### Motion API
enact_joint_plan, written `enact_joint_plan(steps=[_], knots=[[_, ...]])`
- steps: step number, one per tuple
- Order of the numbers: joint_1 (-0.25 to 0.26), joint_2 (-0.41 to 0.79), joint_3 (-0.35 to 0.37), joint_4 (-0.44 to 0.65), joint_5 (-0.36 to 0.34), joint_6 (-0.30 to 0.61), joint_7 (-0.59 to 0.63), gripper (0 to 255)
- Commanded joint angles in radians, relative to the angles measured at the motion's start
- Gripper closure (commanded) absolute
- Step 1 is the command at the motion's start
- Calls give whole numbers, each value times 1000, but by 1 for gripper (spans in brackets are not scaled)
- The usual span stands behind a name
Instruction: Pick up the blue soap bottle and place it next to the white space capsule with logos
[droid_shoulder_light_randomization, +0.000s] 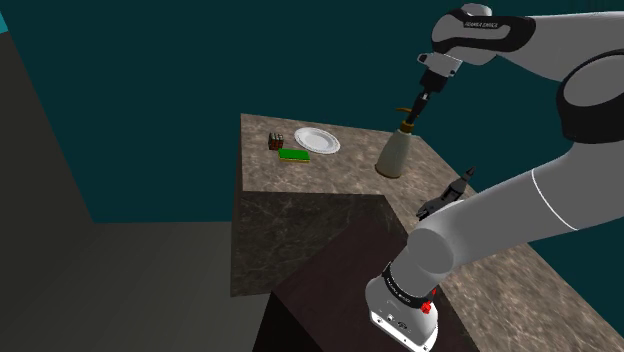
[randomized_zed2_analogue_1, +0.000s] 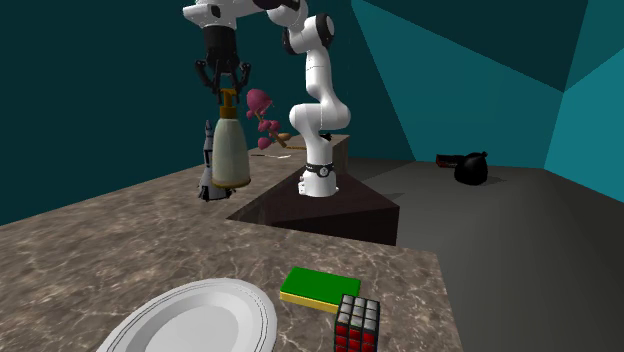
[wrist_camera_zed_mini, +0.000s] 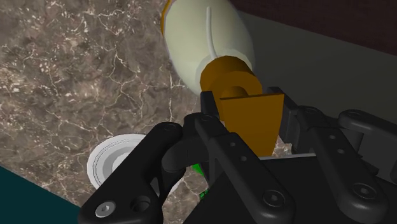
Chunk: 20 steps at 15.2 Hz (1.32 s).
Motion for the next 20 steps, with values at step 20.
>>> enact_joint_plan(steps=[20], knots=[[-5,46,-54,-246,-6,290,-18,255]])
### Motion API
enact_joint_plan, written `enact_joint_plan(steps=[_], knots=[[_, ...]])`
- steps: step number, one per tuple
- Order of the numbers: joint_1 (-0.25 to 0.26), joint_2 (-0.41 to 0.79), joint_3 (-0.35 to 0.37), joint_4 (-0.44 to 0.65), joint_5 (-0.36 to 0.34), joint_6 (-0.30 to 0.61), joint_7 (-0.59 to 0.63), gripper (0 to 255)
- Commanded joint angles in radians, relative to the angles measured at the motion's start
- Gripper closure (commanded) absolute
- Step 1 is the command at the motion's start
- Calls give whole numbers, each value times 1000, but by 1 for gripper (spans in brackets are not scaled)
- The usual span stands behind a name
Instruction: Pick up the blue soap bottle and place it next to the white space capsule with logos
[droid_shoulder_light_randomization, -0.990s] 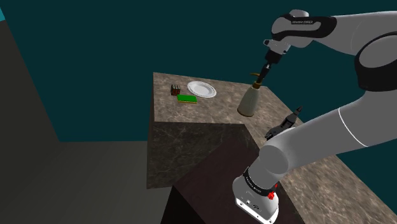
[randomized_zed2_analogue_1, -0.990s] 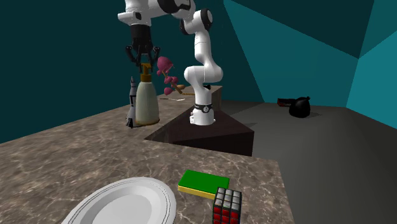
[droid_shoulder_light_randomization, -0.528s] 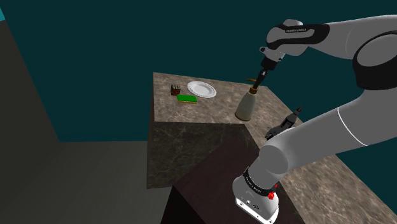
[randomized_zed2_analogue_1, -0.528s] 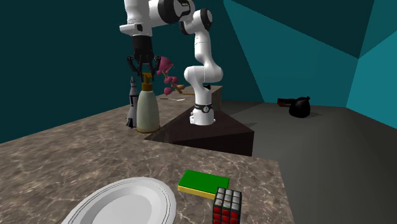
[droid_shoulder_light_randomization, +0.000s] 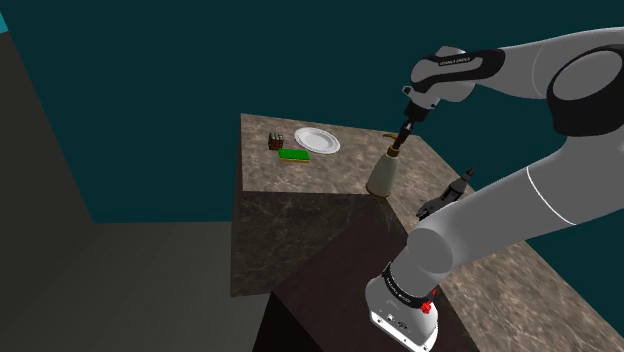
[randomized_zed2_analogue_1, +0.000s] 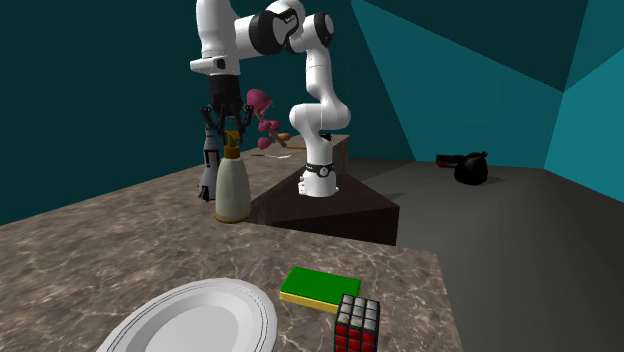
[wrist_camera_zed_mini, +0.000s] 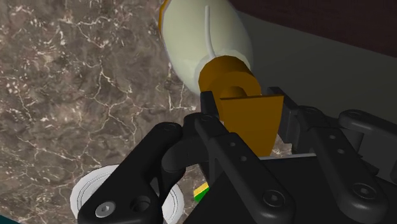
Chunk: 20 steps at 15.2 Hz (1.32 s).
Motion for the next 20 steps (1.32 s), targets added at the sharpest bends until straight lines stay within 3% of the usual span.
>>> enact_joint_plan(steps=[1,10,11,16,20], knots=[[1,9,-6,-18,2,27,-3,255],[2,15,-10,-28,4,43,-5,255],[2,16,-10,-29,4,45,-5,0],[2,15,-10,-28,4,43,-5,0],[-2,-26,17,69,-4,-91,6,0]])
